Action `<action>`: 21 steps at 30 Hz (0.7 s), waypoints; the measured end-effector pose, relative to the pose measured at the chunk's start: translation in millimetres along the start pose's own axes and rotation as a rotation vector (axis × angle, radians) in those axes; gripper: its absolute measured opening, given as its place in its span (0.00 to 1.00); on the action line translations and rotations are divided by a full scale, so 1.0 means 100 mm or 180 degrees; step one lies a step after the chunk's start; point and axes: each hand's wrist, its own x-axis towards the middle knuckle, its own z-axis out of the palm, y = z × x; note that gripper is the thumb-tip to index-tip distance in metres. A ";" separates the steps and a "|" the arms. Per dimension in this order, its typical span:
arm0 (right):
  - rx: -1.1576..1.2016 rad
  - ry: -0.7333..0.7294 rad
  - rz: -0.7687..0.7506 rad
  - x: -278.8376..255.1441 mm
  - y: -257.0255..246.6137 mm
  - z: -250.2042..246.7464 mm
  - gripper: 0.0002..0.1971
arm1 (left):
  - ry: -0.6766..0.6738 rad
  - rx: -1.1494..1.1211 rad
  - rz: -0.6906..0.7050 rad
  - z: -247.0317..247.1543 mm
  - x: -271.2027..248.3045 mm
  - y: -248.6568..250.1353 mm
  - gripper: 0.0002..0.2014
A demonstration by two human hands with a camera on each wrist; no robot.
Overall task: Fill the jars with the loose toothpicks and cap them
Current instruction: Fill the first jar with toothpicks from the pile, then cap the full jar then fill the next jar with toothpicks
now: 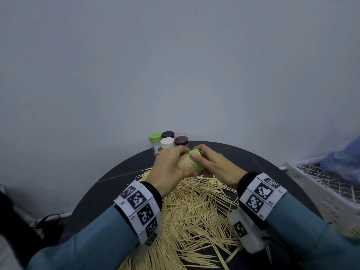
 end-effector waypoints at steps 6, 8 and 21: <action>-0.0017 0.0001 0.0097 -0.01 -0.06 0.00 0.15 | -0.0131 -0.0154 -0.0095 -0.01 -0.01 -0.05 0.25; -0.0002 -0.0060 0.0129 -0.01 -0.08 0.02 0.18 | -0.0132 -0.0136 -0.0164 -0.03 -0.02 -0.10 0.24; -0.2049 -0.1230 -0.0067 -0.03 -0.05 0.15 0.19 | 0.0636 0.0292 -0.1568 -0.71 0.31 -1.14 0.28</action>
